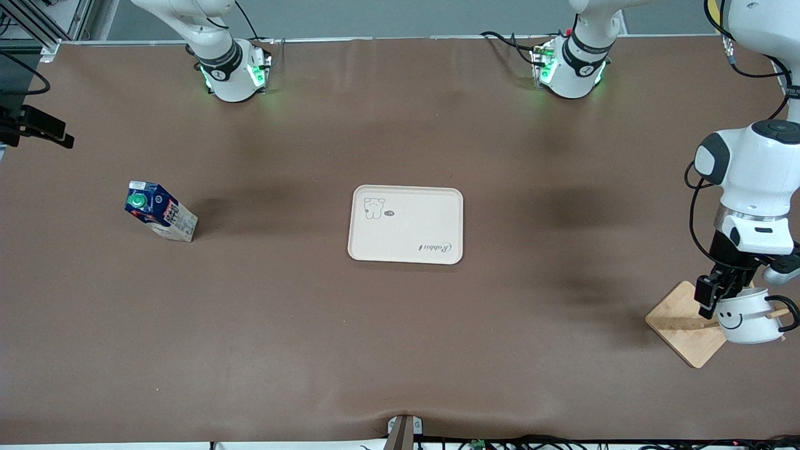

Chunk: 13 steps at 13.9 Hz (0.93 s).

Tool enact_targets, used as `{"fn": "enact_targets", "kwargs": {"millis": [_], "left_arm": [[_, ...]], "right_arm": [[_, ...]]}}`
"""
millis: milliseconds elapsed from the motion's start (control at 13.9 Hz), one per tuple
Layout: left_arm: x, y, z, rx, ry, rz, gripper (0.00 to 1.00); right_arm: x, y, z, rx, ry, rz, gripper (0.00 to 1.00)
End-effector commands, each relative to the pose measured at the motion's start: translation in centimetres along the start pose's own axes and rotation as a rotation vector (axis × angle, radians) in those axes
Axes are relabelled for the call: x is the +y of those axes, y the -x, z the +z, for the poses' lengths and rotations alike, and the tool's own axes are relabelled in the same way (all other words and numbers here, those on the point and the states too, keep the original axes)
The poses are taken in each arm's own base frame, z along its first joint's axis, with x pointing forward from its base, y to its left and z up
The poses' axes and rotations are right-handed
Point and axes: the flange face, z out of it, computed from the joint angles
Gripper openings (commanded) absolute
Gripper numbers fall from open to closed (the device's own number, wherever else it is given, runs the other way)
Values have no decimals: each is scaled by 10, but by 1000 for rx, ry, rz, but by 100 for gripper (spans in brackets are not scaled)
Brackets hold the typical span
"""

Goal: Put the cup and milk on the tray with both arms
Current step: 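Grasp the mug with the left gripper while the right gripper grasps the milk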

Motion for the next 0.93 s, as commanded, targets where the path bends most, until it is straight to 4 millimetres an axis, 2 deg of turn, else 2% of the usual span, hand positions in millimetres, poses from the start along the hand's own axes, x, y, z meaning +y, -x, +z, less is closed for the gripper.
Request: {"fn": "enact_targets", "kwargs": {"millis": [0,72,143,215,287,430,645,717,861], "left_arm": [[2,-5,5,21,5,40,52],[1,-5,6,20,3,46,46],[2,-5,6,22,3,53,39],[0,-5,7,21,2,51,34],[0,-4,8,19,2,51,31],[1,-5,7,21,2,61,27],[3,-4,6,22,4,70,11],[4,-4,6,22,4,76,4],[12,-6,3,29,14,81,0]], "right_arm": [[9,-30,33,-77,-12,13,100],[21,-34,41,-84,-24,22,100],[28,-42,57,-119,-32,-22,100],[31,-42,59,-123,-35,-73,100],[35,-42,64,-133,-41,-68,100],[44,-47,94,-198,-57,-34,100],[32,-71,132,-169,-44,42,100],[27,-72,152,-164,-39,57,100],[18,-68,165,-188,-38,49,100]]}}
